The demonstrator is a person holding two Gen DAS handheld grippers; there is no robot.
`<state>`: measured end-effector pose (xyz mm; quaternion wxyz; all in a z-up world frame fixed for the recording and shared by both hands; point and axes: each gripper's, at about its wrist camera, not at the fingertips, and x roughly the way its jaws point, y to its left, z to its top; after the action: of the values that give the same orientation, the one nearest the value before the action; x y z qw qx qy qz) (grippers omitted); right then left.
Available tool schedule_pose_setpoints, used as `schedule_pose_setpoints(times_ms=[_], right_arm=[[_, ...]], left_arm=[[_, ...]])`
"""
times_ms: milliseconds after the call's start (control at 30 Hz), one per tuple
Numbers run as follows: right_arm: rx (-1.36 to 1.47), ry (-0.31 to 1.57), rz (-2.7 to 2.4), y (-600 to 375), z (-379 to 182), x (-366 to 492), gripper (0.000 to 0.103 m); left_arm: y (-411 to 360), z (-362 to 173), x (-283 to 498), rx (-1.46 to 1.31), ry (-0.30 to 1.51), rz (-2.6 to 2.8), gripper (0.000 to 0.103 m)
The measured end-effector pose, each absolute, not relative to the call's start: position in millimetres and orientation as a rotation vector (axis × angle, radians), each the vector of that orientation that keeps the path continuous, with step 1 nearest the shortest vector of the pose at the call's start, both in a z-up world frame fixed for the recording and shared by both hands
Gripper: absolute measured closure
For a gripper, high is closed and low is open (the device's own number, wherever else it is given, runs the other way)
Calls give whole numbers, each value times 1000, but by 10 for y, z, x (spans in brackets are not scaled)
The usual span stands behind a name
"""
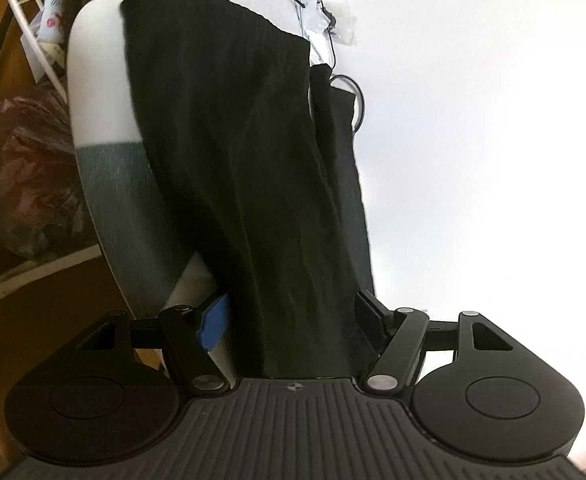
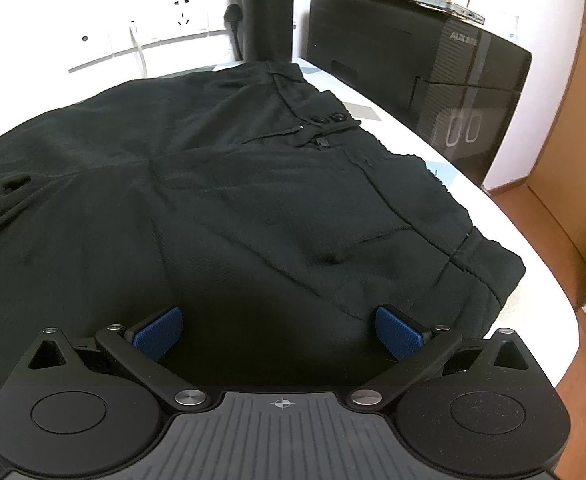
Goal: Fold clothes
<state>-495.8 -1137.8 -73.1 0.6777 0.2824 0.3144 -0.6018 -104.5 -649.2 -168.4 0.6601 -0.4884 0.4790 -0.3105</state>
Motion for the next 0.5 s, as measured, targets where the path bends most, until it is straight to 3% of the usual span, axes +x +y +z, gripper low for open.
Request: schedule_pose_setpoints(times_ms=[133,400,500], right_arm=[[630,705,-1351,-11386,-735,-4954,1],[628,702,-1356,-11397,-736,-4939,1],[626,699,-1357,-11395,-737,-4943,1]], left_arm=[[-6597,-1727,-1087,-1098,1096,-756,35],[-6392,-1718,-852,-1125,939,-601,35],[-6275,-1742,-749,-1117,910,-515,41]])
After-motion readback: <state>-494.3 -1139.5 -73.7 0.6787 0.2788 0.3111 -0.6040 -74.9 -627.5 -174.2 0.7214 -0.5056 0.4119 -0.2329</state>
